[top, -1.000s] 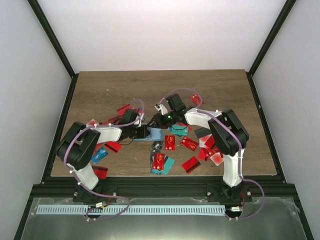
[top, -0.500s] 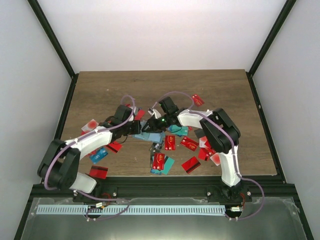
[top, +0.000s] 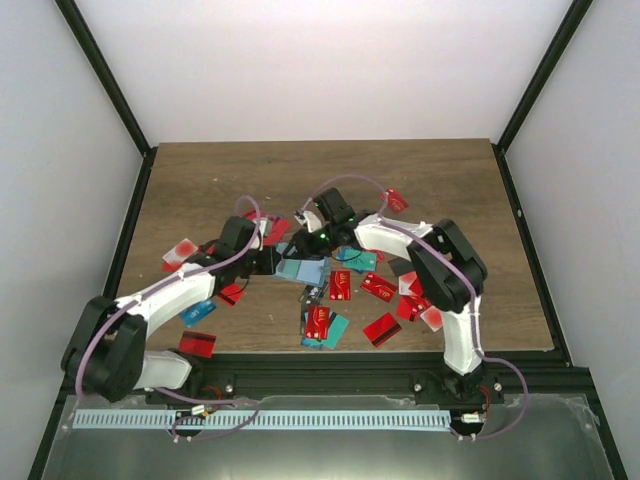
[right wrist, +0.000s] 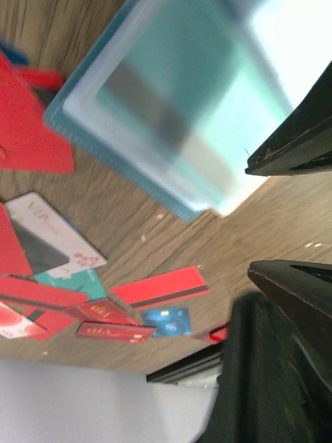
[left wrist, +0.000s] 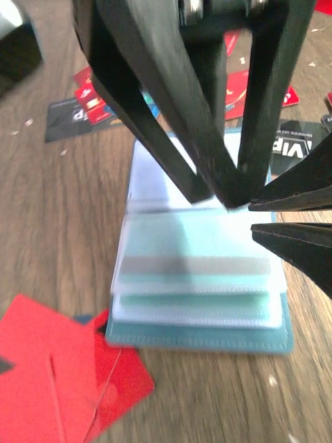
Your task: Put the credit cards into the card holder
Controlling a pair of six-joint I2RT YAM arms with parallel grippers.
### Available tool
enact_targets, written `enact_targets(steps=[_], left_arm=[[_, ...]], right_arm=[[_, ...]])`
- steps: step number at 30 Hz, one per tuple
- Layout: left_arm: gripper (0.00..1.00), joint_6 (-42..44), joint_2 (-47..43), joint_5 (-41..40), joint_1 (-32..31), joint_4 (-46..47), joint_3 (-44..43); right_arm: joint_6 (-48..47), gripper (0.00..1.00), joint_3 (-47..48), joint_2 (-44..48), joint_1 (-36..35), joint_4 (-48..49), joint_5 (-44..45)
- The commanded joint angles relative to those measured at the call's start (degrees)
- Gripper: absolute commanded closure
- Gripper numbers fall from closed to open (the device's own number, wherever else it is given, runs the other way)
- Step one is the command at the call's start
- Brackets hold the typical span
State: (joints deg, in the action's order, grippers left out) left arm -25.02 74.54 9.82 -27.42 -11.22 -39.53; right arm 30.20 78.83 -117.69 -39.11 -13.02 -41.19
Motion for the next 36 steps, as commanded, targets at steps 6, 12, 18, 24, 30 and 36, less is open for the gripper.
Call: enact_targets(steps=[6, 12, 18, 24, 30, 36], left_arm=[[0.92, 1.8, 10.6, 10.3, -3.6, 7.2, -2.9], [0.93, 2.2, 16.7, 11.2, -4.4, 8.7, -5.0], [0.90, 3.8, 18.6, 10.7, -5.7, 8.1, -5.9], [0.82, 3.9, 16.9, 9.0, -7.6, 6.2, -5.7], [0.70, 3.5, 11.3, 8.6, -10.6, 3.5, -2.6], [0.67, 0.4, 7.2, 10.2, -14.3, 6.0, 2.7]], right_arm=[[-1.4, 0.61, -13.6, 11.7, 3.9, -3.7, 11.4], [-0.9, 0.61, -15.1, 9.8, 4.2, -1.8, 10.9], [-1.3, 0.61, -14.2, 8.0, 4.1, -1.8, 11.5], [-1.9, 0.61, -16.4, 13.4, 4.1, -3.3, 14.2], [-2.0, 0.60, -24.5, 23.4, 3.9, -4.8, 13.9], [1.1, 0.57, -35.1, 32.8, 3.3, -3.7, 13.8]])
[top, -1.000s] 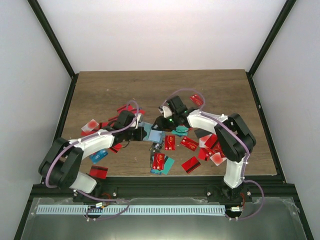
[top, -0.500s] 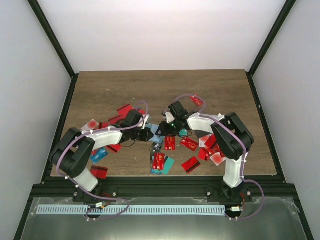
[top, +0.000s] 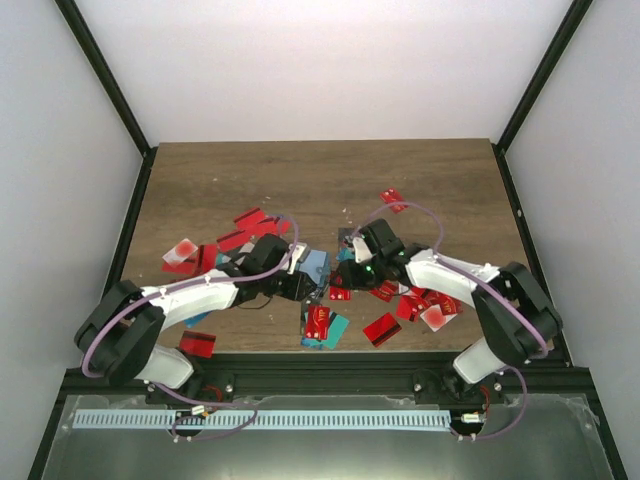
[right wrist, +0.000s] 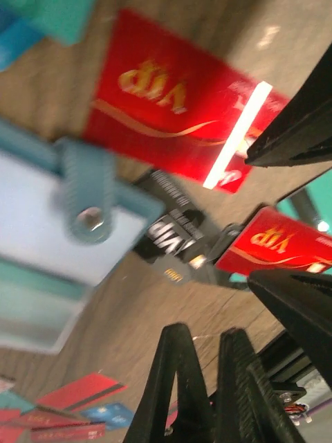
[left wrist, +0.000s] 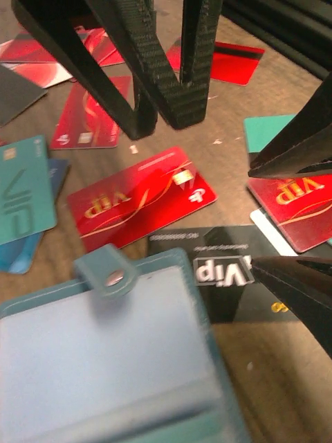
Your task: Put the credit cards into the card holder
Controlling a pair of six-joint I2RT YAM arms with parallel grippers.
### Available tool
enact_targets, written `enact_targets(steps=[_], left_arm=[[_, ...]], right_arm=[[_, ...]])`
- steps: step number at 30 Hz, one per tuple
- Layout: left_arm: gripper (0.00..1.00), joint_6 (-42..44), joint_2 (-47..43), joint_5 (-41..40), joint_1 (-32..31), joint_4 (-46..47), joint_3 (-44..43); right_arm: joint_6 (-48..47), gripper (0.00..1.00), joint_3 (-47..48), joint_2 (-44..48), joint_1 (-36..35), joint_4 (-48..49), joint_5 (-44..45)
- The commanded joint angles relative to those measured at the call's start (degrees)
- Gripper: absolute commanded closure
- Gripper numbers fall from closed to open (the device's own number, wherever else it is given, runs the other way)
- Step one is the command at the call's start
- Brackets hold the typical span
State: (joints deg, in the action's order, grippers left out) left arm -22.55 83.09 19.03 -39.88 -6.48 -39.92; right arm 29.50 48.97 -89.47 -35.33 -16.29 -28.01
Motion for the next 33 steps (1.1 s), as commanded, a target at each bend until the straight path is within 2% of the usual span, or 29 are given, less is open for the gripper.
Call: enact_targets(steps=[1, 4, 7, 11, 15, 18, 21, 26, 33], left_arm=[[0.67, -2.9, -1.1, 1.1, -2.2, 2.4, 3.4], [0.67, -5.3, 0.0, 1.4, -3.0, 5.6, 3.1], [0.65, -6.8, 0.0, 2.3, -3.7, 6.7, 2.9], [0.57, -6.5, -1.2, -0.1, -5.6, 3.2, 3.6], [0.48, -6.2, -2.9, -3.1, -8.3, -0.3, 4.9], [0.47, -6.6, -2.9, -4.6, -9.6, -0.3, 5.7], [0.47, -7.1, -3.0, -6.1, -11.7, 0.2, 5.1], [0.48, -7.0, -0.9, -5.4, -14.7, 2.8, 2.1], [0.52, -5.9, 10.5, -2.1, -19.2, 7.8, -6.2]], right_arm=[[2.6, 0.54, -6.3, 6.2, -0.5, -0.2, 2.3], [5.1, 0.49, -8.2, 8.0, -0.1, 0.4, 5.4], [7.4, 0.49, -11.1, 9.4, -0.1, 2.9, 2.1], [8.7, 0.49, -15.3, 11.4, -1.0, 4.3, -1.1], [8.6, 0.49, -15.8, 11.3, -5.4, 3.2, 0.1], [9.0, 0.49, -15.9, 11.1, -7.4, 2.4, 1.2], [9.2, 0.49, -16.6, 13.6, -7.6, -2.0, 7.0], [13.9, 0.47, -19.1, 24.3, -7.6, -12.2, 17.3], [23.9, 0.42, -24.2, 38.3, -7.6, -23.2, 21.5]])
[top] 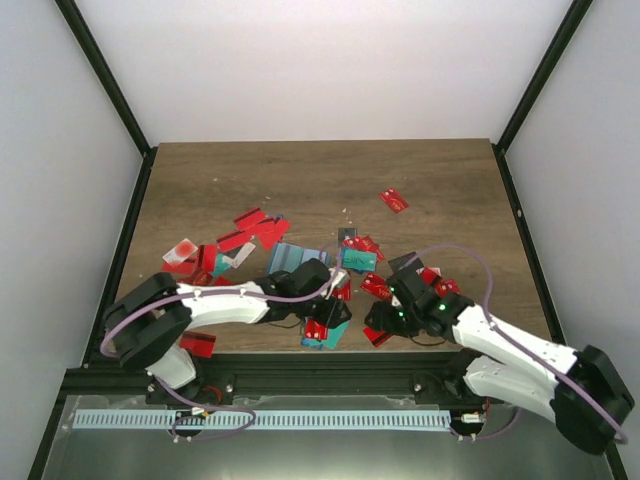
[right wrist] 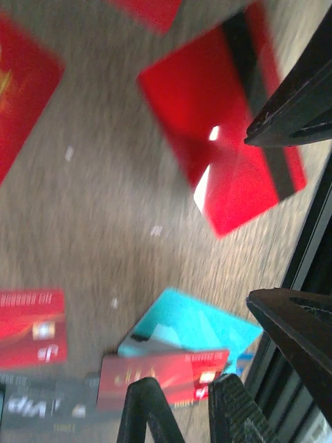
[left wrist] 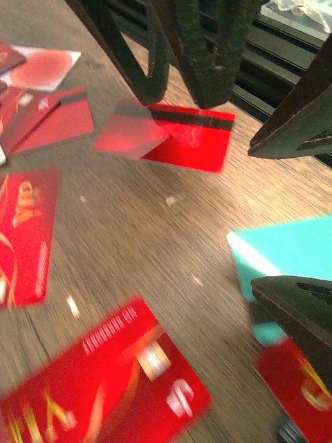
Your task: Put the credit cards into the card holder
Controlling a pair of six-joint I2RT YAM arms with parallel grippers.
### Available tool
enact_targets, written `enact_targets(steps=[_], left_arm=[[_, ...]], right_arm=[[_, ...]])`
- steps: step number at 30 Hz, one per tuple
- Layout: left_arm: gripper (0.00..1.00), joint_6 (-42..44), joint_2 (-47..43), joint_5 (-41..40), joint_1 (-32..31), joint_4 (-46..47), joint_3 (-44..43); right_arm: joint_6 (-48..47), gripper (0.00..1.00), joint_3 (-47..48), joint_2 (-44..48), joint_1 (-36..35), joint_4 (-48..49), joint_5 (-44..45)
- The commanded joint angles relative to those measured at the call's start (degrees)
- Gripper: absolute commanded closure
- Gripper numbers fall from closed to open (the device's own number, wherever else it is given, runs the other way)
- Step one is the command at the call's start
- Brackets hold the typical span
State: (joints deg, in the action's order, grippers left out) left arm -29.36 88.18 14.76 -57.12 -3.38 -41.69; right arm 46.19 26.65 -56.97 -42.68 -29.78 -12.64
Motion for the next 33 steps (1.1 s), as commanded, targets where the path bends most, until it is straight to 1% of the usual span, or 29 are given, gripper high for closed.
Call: enact_targets(steps=[1, 5, 8, 11, 15, 22, 29, 33], left_arm=[[0.52, 0.8, 7.0, 2.8, -2.3, 5.5, -5.4], [0.53, 0.5, 13.2, 5.1, -3.4, 7.9, -9.7], [0.53, 1.0, 17.4, 6.6, -4.2, 7.9, -13.0], [0.53, 1.8, 21.2, 8.5, -4.8, 7.6, -16.2], [0.54, 2.2, 25.0, 9.6, -5.7, 6.4, -18.7], [0.54, 1.0, 25.3, 12.5, -8.6, 7.3, -17.1], [0.54, -6.4, 24.1, 16.3, -9.7, 15.2, -11.1], [0.55, -7.9, 24.4, 15.3, -9.8, 16.5, -10.1]], right_arm=[[9.1, 0.41, -2.3, 7.9, -0.2, -11.4, 6.8], [15.2, 0.40, -4.3, 13.2, -0.2, -13.4, 5.2], [17.7, 0.37, -5.6, 12.7, -0.2, -15.4, 3.7], [18.6, 0.36, -8.3, 11.8, -0.2, -14.3, -0.7], [21.0, 0.32, -11.9, 14.8, -0.2, -13.3, -2.7], [25.6, 0.30, -15.3, 21.2, -0.2, -10.5, -4.7], [27.7, 0.31, -15.4, 22.8, -0.2, -12.8, -3.7], [28.8, 0.33, -17.0, 24.5, -0.2, -11.1, -3.6]])
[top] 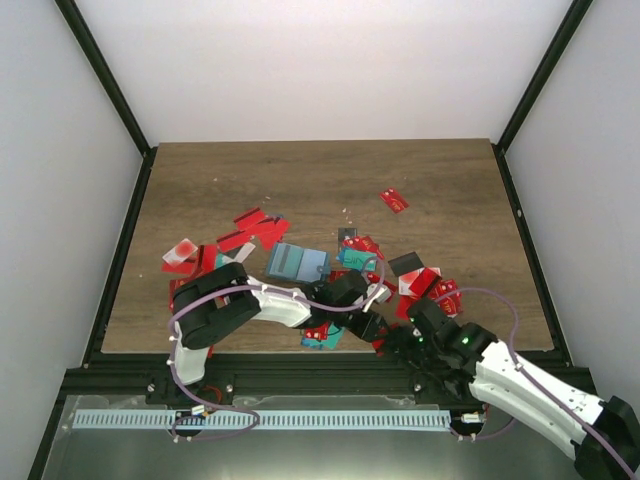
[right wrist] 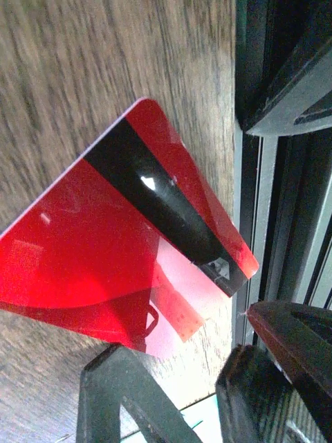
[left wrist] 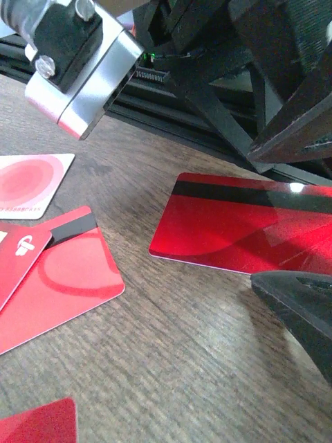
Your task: Put the credit cards into the card holder
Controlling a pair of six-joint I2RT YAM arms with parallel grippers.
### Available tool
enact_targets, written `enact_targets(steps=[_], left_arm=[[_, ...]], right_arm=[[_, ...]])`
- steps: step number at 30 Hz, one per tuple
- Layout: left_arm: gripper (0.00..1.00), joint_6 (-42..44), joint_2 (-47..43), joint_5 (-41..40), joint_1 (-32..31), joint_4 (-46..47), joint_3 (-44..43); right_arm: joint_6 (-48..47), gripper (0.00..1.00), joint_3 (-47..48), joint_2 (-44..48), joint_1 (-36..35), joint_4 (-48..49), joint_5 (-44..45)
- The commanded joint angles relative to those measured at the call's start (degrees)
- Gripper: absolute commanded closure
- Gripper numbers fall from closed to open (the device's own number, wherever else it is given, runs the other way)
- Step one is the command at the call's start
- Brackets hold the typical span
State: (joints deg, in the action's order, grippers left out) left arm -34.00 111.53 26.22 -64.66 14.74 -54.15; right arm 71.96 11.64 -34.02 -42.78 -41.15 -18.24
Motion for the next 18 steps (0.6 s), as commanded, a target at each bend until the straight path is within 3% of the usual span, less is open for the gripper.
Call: enact_targets(steps=[1, 11, 18], left_arm=[[0.55, -3.3, 1.2, 3.6, -2.3, -1.9, 2.2], [0.59, -8.6, -1.2, 7.2, -2.4, 3.3, 6.5], [0.59, -13.1, 0.4, 14.3, -3.3, 13.0, 9.0]], right_arm=[[3.7, 0.36, -2.5, 2.2, -0.1, 0.7, 2.1], [10.5, 0.42, -6.6, 6.2, -0.1, 6.0, 2.1], [12.2, 0.47, -7.5, 5.9, -0.1, 7.7, 3.2]])
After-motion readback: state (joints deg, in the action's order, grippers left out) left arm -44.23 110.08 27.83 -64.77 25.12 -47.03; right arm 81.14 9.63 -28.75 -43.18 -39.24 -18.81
